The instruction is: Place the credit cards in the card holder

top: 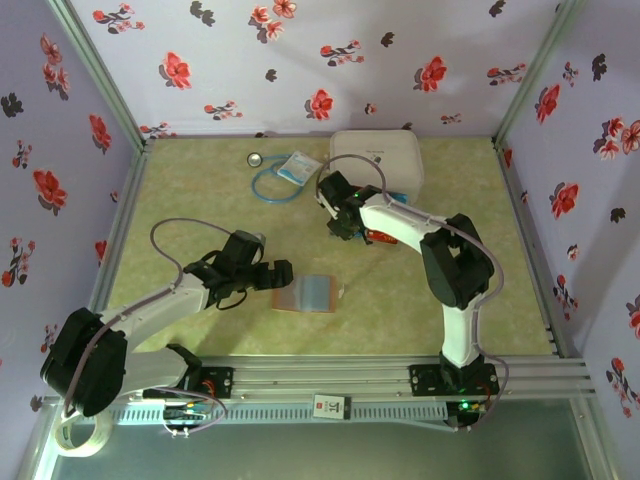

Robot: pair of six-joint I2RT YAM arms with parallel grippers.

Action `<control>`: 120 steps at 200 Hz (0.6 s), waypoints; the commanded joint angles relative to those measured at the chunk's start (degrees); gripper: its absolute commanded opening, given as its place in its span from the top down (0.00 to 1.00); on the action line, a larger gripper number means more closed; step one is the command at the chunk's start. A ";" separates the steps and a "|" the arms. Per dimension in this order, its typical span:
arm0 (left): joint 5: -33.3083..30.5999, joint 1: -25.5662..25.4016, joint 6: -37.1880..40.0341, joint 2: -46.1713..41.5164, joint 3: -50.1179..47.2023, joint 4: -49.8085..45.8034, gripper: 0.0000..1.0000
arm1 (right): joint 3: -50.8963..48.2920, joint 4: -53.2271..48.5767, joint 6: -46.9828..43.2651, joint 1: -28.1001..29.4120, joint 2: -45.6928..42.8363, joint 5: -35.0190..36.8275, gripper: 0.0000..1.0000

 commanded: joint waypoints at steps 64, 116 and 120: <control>0.63 0.56 -0.51 0.84 0.32 0.71 0.00 | -2.56 2.88 -0.40 0.50 -3.31 1.21 0.66; 0.67 0.56 -0.44 0.42 0.16 0.44 0.00 | -1.11 2.60 -1.86 0.32 -1.19 3.29 0.62; 0.61 0.55 -0.39 0.50 0.24 0.36 0.00 | -1.11 2.57 -1.86 0.24 -0.95 3.30 0.62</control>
